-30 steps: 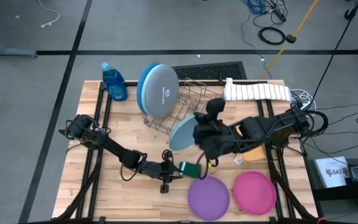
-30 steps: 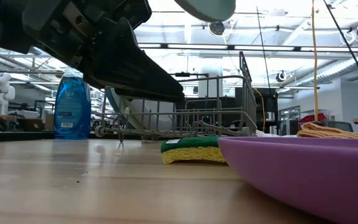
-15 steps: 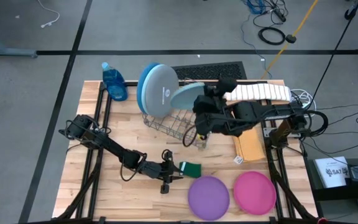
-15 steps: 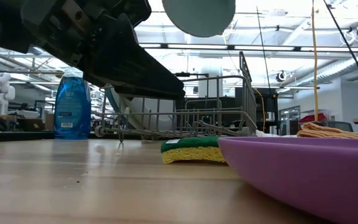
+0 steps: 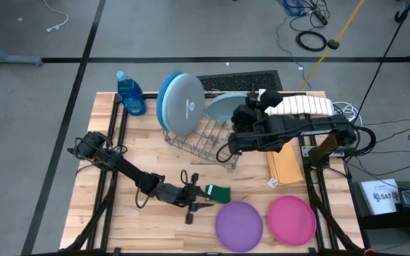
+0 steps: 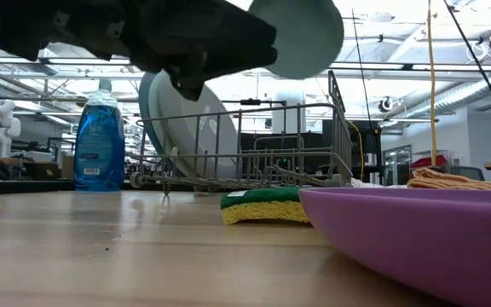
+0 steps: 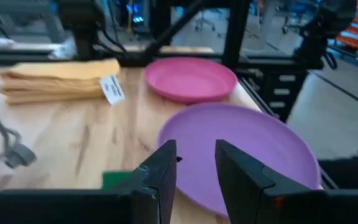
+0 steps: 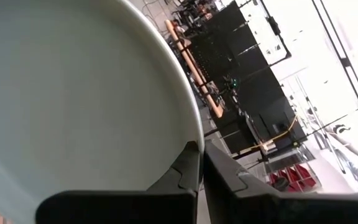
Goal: Sort dishes
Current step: Put the small light blue plate in the dish rack
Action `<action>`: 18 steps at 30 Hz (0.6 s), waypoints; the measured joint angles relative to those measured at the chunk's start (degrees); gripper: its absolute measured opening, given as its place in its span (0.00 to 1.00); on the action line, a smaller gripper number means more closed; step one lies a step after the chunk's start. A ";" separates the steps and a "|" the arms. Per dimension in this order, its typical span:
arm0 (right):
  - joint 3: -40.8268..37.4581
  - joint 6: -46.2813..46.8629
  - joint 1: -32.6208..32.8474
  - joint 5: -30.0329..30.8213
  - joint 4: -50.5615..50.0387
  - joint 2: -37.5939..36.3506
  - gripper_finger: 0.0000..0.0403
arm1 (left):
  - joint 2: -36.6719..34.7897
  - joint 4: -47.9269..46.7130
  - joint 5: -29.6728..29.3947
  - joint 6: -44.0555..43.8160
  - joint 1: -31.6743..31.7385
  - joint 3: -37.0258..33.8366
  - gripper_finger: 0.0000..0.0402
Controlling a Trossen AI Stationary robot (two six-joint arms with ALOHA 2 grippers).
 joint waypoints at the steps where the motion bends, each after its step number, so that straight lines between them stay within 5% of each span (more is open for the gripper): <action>1: -1.92 0.75 0.00 0.17 0.51 -0.72 0.00 | 0.01 0.61 -0.83 0.27 0.00 0.00 0.28; 9: -18.59 -1.59 0.83 0.58 14.09 -9.41 0.00 | -2.70 6.88 -9.82 4.18 1.61 0.60 0.28; 13: -24.49 -13.91 1.61 -1.68 27.43 -13.89 0.00 | -10.16 7.57 -10.04 11.72 3.34 3.00 0.28; 18: -27.36 -34.85 1.60 -12.09 46.61 -18.07 0.00 | -18.92 5.28 -10.39 19.26 4.95 5.15 0.28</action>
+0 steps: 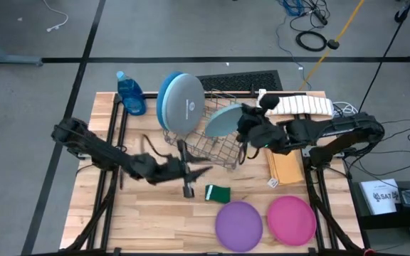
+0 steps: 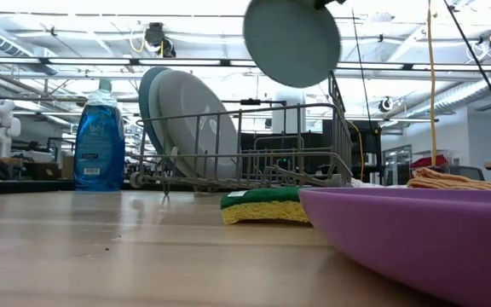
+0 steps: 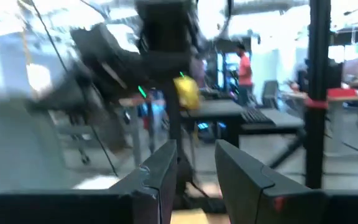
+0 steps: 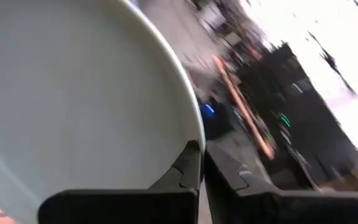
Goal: Sort dishes
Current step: Put the small light blue plate in the dish rack
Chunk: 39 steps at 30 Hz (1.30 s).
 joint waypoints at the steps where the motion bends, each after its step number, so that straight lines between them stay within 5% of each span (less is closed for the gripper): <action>1: -0.15 -3.81 0.00 -2.77 3.48 -0.50 0.00 | -1.78 -0.88 -0.88 1.42 0.13 0.33 0.28; 6: -0.16 -14.97 -0.96 -12.02 13.03 -1.32 0.00 | -9.42 -6.25 -10.61 12.56 0.16 2.69 0.28; 10: -0.22 -16.27 -3.10 -19.68 12.74 -1.12 0.00 | -14.51 -10.11 -11.45 19.13 0.08 5.75 0.28; 15: -0.22 -17.73 -5.87 -35.47 13.46 -1.05 0.00 | -17.24 -33.13 -11.33 21.17 0.75 12.28 0.31; 19: -0.22 -17.94 -8.23 -44.31 13.62 -1.05 0.00 | -16.94 -49.27 -10.28 22.75 0.83 19.28 0.40; 27: -0.22 -18.94 -12.82 -64.72 13.49 -1.05 0.00 | -14.84 -65.50 -6.73 33.47 1.23 26.52 0.56; 36: -0.22 -13.98 -19.05 -82.43 13.32 0.03 0.00 | -8.69 -75.65 -2.94 41.85 1.58 31.07 0.58; 39: -0.21 -12.26 -20.25 -84.10 12.83 0.81 0.00 | -6.65 -77.28 -5.19 42.16 1.72 33.33 0.58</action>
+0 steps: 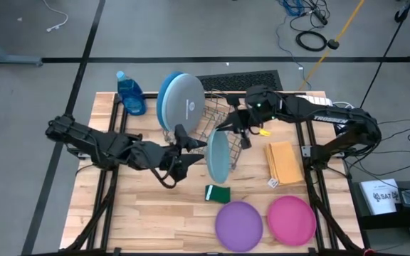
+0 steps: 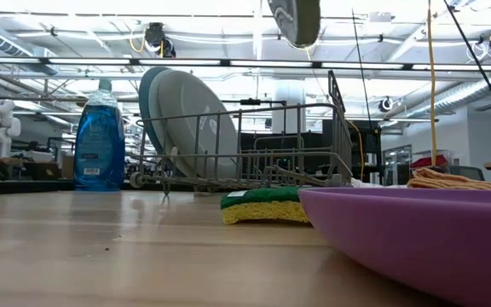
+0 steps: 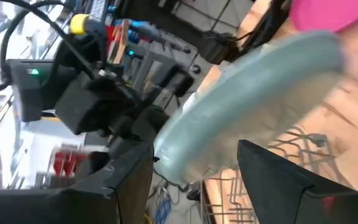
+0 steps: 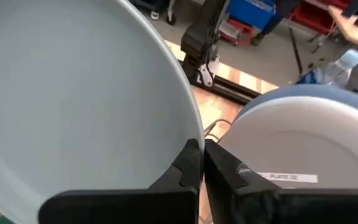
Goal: Sort dishes
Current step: Put the small light blue plate in the dish rack
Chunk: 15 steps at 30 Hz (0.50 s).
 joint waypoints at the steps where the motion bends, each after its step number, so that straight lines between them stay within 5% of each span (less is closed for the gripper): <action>1: 0.01 0.42 -0.17 -0.08 -0.11 0.27 0.00 | 0.51 -0.58 -0.08 -0.19 0.02 0.91 0.58; 15: -0.01 3.27 -1.81 -3.98 -3.24 5.92 0.00 | 8.99 -19.22 0.45 1.87 0.92 10.55 0.58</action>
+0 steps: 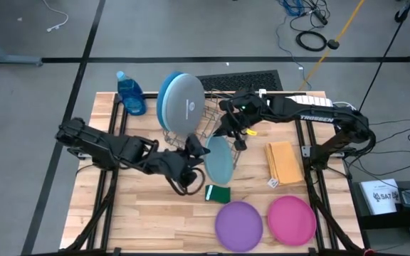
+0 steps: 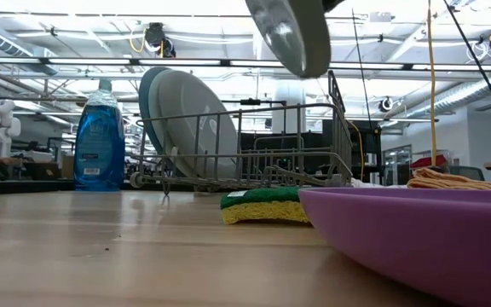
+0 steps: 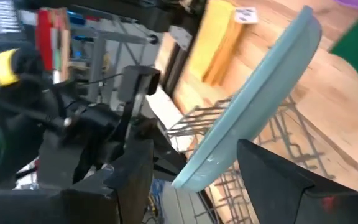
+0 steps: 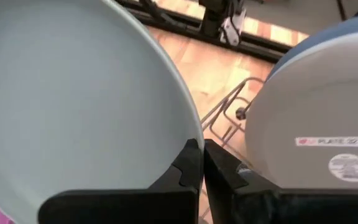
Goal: Sort dishes
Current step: Put the small light blue plate in the dish rack
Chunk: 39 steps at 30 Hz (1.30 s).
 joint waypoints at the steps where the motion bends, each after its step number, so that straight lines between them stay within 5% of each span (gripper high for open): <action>1: 0.00 0.33 -0.07 -0.13 -0.12 0.20 0.00 | 0.63 -0.48 0.02 0.07 0.02 0.48 0.58; 15: -0.01 3.73 0.24 -4.72 0.11 0.83 0.00 | 5.98 -3.88 2.39 1.52 -0.07 0.88 0.58; 24: 0.09 7.19 0.73 -8.05 5.03 0.68 0.00 | 6.18 -3.04 -2.40 1.46 -0.04 0.75 0.57; 28: 0.09 7.49 0.90 -8.18 4.50 0.70 0.00 | 6.18 -1.67 -4.88 0.98 -0.22 0.75 0.46; 35: 0.07 7.32 0.77 -8.13 4.10 0.67 0.00 | 6.18 -1.88 -6.72 1.35 -0.44 0.69 0.08; 39: 0.09 6.57 1.01 -8.08 4.03 0.61 0.03 | 6.18 -1.66 -6.84 1.15 -0.48 0.65 0.08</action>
